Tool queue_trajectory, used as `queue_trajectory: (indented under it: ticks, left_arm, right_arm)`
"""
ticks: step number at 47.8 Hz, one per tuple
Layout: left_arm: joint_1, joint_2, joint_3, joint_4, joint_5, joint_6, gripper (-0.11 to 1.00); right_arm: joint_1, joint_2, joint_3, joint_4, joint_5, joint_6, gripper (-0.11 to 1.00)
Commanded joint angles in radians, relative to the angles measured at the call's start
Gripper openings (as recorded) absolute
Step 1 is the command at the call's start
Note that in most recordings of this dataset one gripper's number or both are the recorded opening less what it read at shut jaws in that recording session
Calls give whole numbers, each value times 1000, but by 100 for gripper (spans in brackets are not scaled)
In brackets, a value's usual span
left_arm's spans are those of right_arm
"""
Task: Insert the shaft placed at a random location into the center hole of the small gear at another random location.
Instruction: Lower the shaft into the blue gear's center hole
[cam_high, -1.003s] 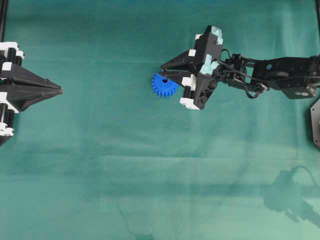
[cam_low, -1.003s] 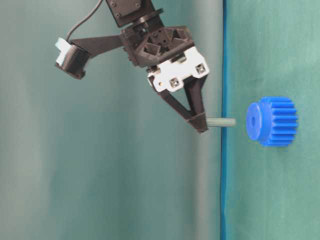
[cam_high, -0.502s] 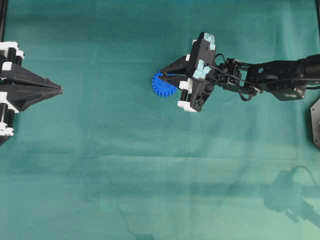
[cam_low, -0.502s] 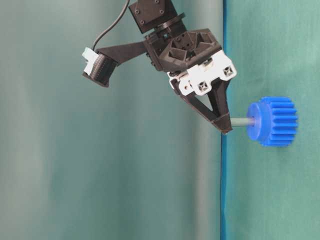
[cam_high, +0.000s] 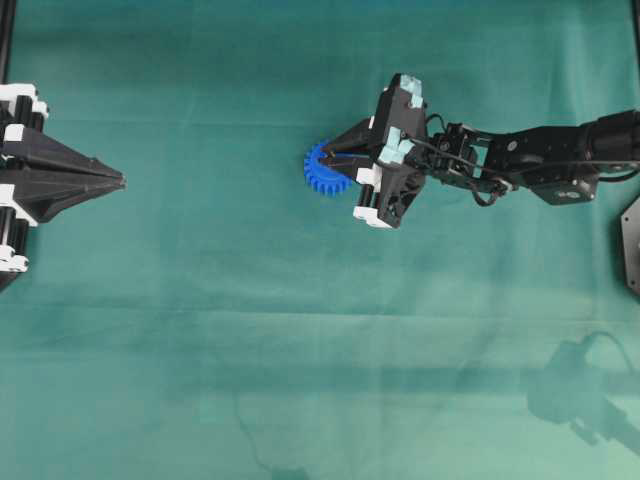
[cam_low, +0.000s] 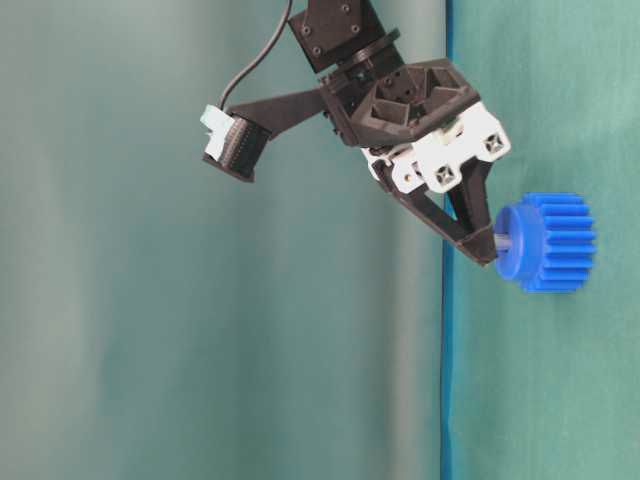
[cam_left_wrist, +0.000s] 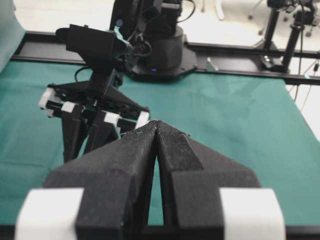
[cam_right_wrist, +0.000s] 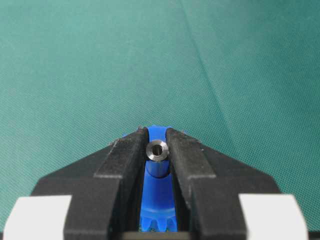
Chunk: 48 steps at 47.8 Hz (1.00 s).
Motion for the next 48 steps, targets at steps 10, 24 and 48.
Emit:
queue_trajectory:
  ticks: [10, 24, 48]
  left_arm:
    - [0, 8, -9, -2, 2, 0, 0]
    - [-6, 6, -9, -2, 8, 0, 0]
    - [-8, 5, -8, -2, 9, 0, 0]
  right_arm:
    - [3, 6, -20, 2, -17, 2, 14]
    - [3, 6, -15, 2, -15, 2, 14]
    - [3, 3, -28, 3, -11, 3, 79]
